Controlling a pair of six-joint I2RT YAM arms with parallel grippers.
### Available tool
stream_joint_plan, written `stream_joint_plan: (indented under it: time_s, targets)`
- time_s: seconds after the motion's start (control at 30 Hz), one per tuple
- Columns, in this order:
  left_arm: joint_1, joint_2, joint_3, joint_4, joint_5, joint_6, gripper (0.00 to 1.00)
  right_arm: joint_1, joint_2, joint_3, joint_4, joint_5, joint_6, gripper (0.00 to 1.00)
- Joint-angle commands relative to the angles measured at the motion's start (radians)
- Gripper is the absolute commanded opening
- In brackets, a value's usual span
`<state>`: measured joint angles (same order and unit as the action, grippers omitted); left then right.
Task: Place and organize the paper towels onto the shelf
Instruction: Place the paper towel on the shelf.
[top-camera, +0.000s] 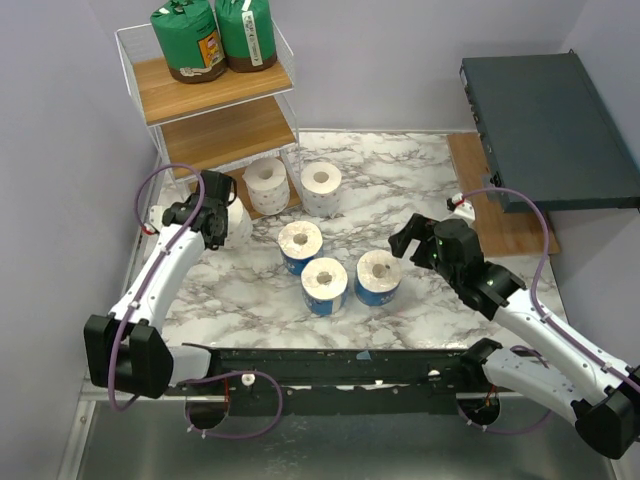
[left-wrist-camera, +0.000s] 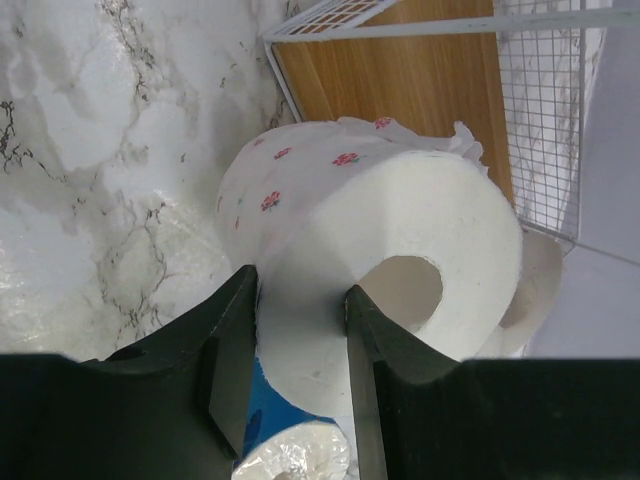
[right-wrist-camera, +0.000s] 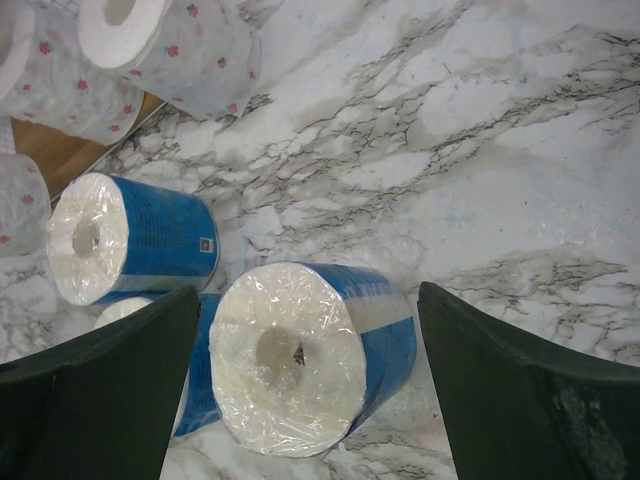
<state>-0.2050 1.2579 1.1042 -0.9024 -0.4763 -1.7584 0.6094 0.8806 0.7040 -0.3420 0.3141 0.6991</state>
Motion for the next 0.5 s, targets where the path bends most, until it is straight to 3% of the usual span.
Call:
stream_joint_plan:
  time_s: [0.0,0.47]
  targets:
    - [-0.004,0.05,0.026,0.057,-0.069,-0.063,0.0,0.001,-0.011,-0.017,-0.012,-0.024,-0.003,0.93]
    - [-0.004,0.175,0.103,0.128,-0.082,-0.088,0.0,0.001,0.001,-0.025,-0.009,-0.021,-0.001,0.93]
